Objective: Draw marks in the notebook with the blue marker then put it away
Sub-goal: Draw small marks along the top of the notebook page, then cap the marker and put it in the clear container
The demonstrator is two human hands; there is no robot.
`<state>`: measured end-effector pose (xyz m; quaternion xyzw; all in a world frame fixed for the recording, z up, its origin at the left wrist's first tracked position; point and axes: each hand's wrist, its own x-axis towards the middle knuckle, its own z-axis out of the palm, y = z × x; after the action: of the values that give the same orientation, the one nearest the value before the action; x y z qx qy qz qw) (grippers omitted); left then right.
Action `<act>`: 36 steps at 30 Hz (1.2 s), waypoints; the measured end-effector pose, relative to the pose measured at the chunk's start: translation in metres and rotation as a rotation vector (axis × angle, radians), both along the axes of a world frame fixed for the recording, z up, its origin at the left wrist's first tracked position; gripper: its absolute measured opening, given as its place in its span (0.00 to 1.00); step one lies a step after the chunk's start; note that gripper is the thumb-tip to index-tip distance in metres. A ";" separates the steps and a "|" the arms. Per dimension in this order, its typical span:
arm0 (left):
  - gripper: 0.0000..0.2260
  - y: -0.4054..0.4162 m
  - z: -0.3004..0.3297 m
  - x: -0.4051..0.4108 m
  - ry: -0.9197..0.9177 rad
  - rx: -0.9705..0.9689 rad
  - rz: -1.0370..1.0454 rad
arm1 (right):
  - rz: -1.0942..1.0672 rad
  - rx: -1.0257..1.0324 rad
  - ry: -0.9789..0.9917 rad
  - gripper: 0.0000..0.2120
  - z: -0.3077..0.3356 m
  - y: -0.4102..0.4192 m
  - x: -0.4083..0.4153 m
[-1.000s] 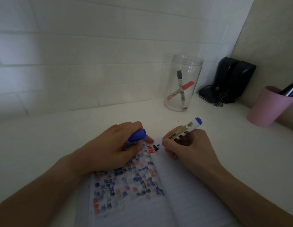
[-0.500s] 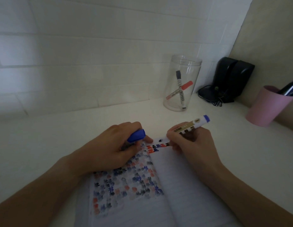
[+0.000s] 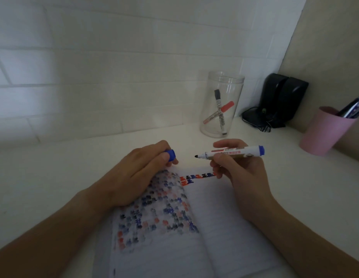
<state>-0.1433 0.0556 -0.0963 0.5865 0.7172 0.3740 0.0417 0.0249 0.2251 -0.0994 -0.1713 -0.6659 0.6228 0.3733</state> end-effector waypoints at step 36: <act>0.10 0.005 0.008 0.009 0.262 0.249 0.028 | 0.252 -0.169 0.002 0.27 0.008 -0.003 0.003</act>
<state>-0.1343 0.0608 -0.0887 0.6210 0.6726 0.3807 -0.1304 0.0278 0.2226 -0.0914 -0.1167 -0.6272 0.7185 0.2771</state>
